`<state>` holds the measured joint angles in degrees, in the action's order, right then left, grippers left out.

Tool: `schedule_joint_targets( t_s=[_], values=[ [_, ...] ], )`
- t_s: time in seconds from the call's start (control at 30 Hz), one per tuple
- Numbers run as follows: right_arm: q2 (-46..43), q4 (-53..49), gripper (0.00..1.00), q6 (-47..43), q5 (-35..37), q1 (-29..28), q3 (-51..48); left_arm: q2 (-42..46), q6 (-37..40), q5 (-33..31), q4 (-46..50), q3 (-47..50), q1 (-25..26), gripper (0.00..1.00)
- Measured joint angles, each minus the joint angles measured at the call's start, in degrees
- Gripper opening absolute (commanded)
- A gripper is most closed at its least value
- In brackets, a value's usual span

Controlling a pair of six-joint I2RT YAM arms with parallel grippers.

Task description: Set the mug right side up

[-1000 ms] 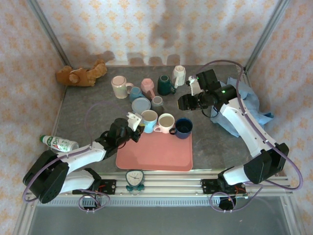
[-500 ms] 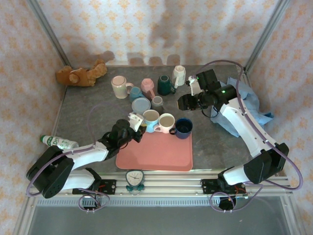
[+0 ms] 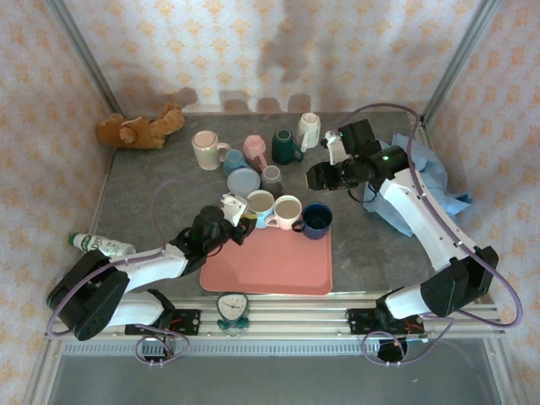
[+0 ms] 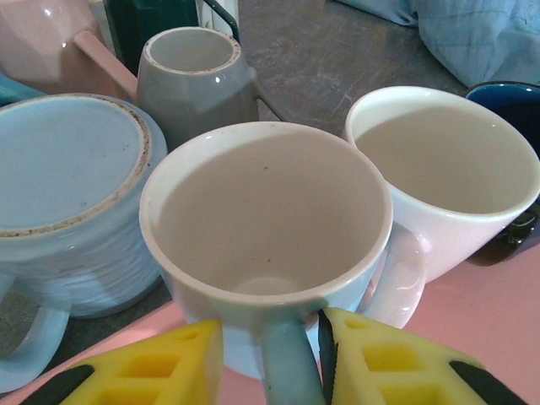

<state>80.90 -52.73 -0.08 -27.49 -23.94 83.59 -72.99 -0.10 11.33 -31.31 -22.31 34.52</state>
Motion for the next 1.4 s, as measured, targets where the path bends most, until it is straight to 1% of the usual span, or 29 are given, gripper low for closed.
schedule_joint_targets(
  t_s=[0.27, 0.53, 0.67, 0.77, 1.0, 1.07, 1.17, 1.2, 1.23, 1.4],
  values=[
    [0.0, 0.0, 0.56, -0.1, 0.1, 0.0, 0.0, 3.1, 0.2, 0.5, 2.2, 0.3, 0.0, 0.46],
    [0.1, 0.0, 0.55, -3.4, 0.6, 1.1, 0.0, 11.3, 0.5, 0.3, 7.1, 0.8, 0.0, 0.52],
    [1.7, 0.5, 0.54, -6.7, 0.7, 2.8, 0.2, 15.6, 0.4, -0.1, 9.5, 1.2, -0.1, 0.58],
    [5.0, 1.1, 0.54, -10.2, 0.8, 4.3, 1.4, 17.9, -0.9, -0.3, 10.7, 1.2, -1.0, 0.61],
    [15.6, 3.1, 0.52, -17.9, 0.8, 7.3, 7.9, 19.7, -5.7, 0.7, 14.4, 0.0, -7.1, 0.65],
    [18.5, 4.1, 0.53, -19.9, 0.6, 8.0, 10.1, 19.7, -6.3, 1.5, 15.6, -1.1, -8.2, 0.67],
    [22.4, 5.7, 0.53, -23.6, 0.3, 8.3, 12.6, 19.2, -6.5, 2.1, 17.8, -3.7, -8.7, 0.69],
    [23.7, 5.9, 0.53, -24.9, 0.2, 8.3, 13.5, 18.6, -6.5, 2.3, 18.5, -4.9, -8.7, 0.73],
    [25.0, 6.1, 0.53, -26.0, 0.0, 8.3, 14.5, 18.1, -6.5, 2.6, 19.1, -5.9, -8.8, 0.74],
    [33.6, 6.5, 0.53, -31.2, 0.0, 8.3, 22.8, 15.4, -7.2, 3.9, 21.2, -9.7, -8.8, 0.75]
  ],
)
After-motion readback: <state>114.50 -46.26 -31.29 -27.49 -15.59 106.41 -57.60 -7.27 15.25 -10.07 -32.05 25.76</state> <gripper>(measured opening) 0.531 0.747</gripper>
